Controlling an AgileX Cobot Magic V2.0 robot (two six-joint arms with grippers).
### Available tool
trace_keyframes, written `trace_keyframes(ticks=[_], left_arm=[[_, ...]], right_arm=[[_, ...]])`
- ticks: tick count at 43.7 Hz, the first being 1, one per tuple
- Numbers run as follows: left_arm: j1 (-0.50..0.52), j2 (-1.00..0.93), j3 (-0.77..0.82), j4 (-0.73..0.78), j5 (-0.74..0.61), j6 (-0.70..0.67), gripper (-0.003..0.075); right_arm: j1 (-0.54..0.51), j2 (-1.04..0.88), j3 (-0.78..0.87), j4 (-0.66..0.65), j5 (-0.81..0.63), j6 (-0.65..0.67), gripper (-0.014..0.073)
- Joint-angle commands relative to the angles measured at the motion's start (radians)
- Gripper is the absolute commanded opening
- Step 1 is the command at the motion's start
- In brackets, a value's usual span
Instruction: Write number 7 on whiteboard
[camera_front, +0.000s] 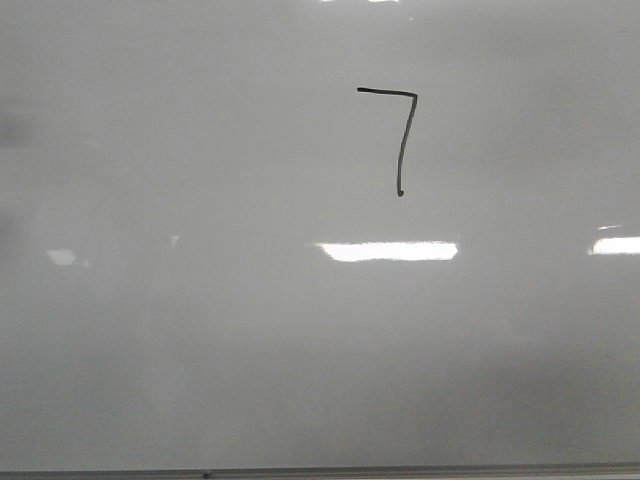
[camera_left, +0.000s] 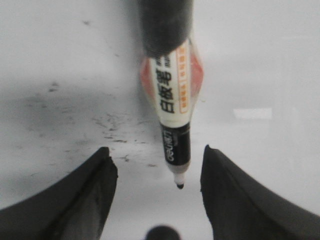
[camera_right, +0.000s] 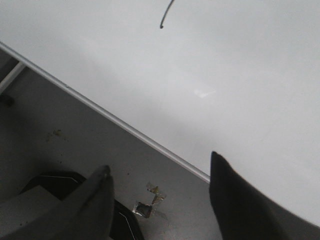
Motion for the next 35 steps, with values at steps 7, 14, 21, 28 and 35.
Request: trace_keyframes(ticks=[7, 14, 21, 28, 35], left_arm=[[-0.089, -0.245, -0.064, 0.005, 0.169, 0.049, 0.0387], [-0.205, -0.422, -0.060, -0.007, 0.328, 0.050, 0.0387], [-0.308, -0.567, -0.034, -0.047, 0.374, 0.050, 0.0387], [-0.363, -0.679, 0.036, -0.094, 0.374, 0.050, 0.0387], [-0.368, -0.708, 0.071, -0.094, 0.370, 0.050, 0.0387]], right_arm=[[-0.006, -0.088, -0.030, -0.062, -0.044, 0.196, 0.0443], [-0.006, -0.159, 0.015, -0.148, -0.048, 0.293, 0.0443], [-0.006, -0.230, 0.086, -0.262, -0.050, 0.388, 0.0443], [-0.006, -0.278, 0.136, -0.263, -0.057, 0.390, 0.0443], [-0.006, -0.280, 0.145, -0.263, -0.066, 0.390, 0.0443]])
